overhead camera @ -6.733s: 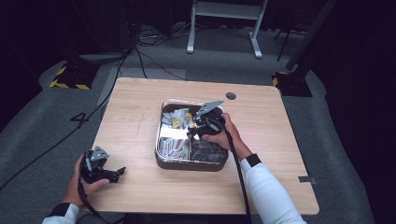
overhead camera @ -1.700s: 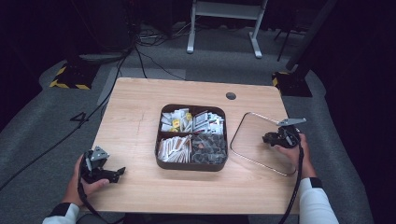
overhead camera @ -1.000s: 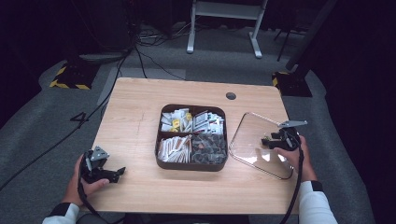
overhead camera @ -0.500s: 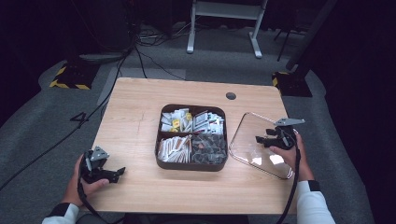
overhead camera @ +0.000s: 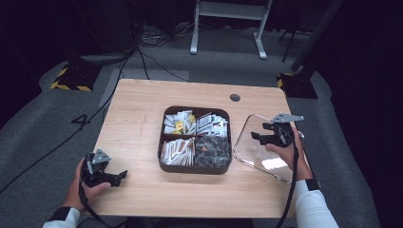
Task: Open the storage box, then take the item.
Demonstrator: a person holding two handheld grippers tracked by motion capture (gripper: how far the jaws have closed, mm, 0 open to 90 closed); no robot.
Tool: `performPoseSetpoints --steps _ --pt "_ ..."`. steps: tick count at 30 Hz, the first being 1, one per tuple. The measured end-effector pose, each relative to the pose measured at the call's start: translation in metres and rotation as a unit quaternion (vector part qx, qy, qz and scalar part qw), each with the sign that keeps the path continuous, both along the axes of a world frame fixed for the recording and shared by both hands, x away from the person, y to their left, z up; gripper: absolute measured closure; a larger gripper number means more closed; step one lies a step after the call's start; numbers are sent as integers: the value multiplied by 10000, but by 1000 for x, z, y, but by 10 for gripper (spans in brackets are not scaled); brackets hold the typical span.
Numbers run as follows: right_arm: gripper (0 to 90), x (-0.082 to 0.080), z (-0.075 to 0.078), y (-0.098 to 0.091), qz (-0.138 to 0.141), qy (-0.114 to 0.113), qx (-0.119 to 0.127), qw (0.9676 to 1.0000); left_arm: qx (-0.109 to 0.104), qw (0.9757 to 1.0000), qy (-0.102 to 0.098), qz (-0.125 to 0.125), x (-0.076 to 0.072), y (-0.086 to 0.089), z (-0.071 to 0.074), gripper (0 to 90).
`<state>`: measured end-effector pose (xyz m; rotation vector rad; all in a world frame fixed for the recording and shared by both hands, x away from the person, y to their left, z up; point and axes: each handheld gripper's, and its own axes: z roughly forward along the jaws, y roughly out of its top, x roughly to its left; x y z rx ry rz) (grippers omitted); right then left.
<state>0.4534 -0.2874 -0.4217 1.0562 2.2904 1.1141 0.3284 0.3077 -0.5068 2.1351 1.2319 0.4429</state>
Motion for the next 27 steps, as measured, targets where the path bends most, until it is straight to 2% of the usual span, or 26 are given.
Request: performPoseSetpoints --steps 7,10,17,21,22,27 --pt "293 9 16 17 118 -132 142 9997 2 10000 -12 3 0 0 0 5" --pt "300 12 21 27 165 -206 128 9996 -5 10000 -2 -2 0 0 0 5" --pt "310 22 29 53 371 -234 -69 9990 -7 10000 2 -16 0 0 0 4" --pt "318 29 33 69 478 -188 -103 9986 0 10000 -2 1 0 0 0 5" --pt "321 31 33 73 506 -220 -119 9984 -1 10000 -2 4 0 0 0 5" --pt "320 38 30 95 638 -90 -237 9976 3 10000 -8 7 0 0 0 5"
